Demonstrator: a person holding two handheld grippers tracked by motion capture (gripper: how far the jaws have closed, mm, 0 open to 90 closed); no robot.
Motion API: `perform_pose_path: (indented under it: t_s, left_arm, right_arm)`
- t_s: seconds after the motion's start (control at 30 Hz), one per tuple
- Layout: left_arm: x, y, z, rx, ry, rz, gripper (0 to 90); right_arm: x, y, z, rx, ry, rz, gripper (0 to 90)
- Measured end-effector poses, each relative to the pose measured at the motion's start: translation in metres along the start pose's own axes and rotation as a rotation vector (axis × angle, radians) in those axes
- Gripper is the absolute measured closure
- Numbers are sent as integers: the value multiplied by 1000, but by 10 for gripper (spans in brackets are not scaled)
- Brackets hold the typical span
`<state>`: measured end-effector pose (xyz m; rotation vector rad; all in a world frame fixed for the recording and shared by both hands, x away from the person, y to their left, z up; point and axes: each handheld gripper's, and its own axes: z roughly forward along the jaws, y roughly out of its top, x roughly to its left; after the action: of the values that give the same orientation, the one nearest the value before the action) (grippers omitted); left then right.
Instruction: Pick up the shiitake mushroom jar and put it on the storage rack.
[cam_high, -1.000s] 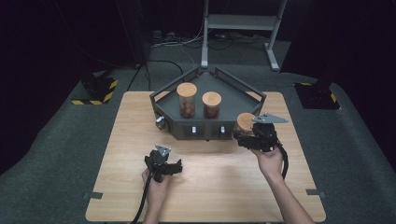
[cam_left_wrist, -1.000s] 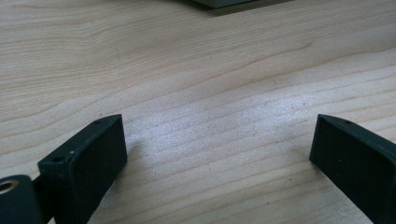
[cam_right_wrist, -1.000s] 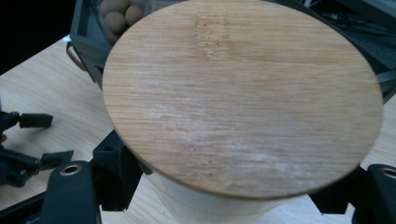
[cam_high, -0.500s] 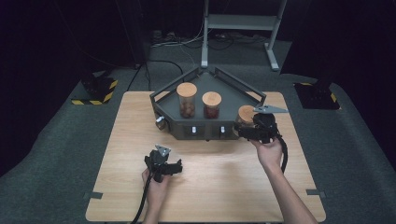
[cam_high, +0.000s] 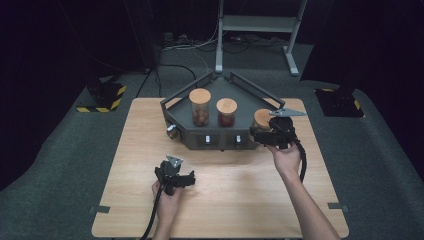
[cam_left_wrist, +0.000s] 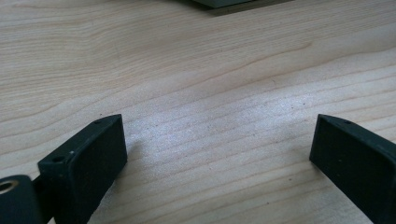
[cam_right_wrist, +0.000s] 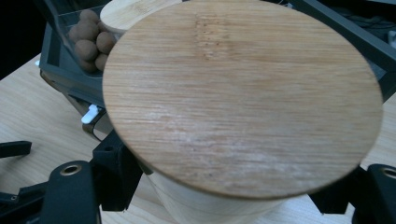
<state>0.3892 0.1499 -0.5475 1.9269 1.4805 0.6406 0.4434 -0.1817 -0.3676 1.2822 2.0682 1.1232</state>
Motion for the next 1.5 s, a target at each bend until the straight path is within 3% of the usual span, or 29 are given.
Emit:
perform_pose_path:
  t_s: [0.53,1.17,1.5]
  left_arm:
    - [0,0,0,0,0,0,40]
    - [0,0,0,0,2,-1,40]
    - [0,0,0,0,4,-1,38]
  right_arm:
    - [3,18,7,5,-45,-29,253]
    - [-7,29,28,8,-57,24,253]
    - [-10,31,42,20,-60,25,253]
